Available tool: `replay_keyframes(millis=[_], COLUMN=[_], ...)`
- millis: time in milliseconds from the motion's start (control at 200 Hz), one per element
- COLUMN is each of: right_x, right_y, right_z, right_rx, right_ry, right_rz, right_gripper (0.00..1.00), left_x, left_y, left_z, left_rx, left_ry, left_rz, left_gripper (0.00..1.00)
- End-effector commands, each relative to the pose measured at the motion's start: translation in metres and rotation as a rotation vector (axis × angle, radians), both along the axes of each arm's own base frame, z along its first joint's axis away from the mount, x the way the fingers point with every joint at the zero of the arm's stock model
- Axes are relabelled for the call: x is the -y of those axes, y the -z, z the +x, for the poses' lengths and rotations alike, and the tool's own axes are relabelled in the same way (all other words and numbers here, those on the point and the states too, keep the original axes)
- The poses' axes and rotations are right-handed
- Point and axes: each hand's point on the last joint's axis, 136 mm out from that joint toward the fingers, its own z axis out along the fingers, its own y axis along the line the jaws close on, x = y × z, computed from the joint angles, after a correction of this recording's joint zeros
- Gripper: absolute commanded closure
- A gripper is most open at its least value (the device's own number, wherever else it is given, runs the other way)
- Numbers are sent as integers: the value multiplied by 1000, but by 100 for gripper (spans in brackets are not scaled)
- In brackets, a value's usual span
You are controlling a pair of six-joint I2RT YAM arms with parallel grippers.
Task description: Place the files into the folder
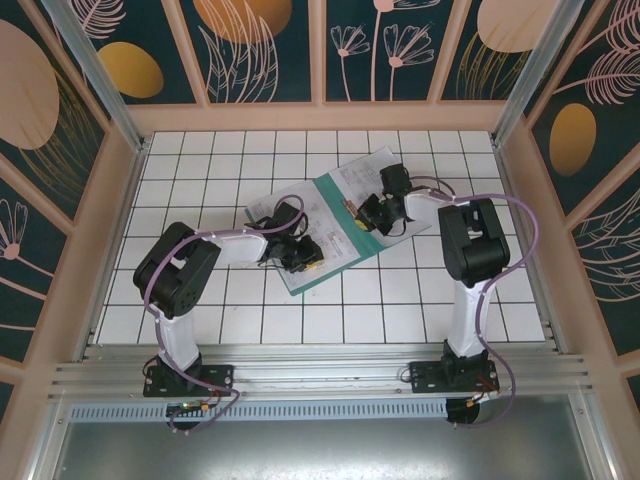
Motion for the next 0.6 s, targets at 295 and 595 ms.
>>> replay_keyframes(millis=[295,595], right_x=[72,28], right_y=[89,80], right_z=[-57,-65], right_rx=[-285,-296], right_ry=[58,12], right_rz=[-342,-151], right_gripper=[100,100], left_x=[-44,-43], left_y=[56,59], left_z=[-49,-50], left_rx=[-223,-232], left_ry=[-23,-17], left_rz=[198,199], left_gripper=[79,79])
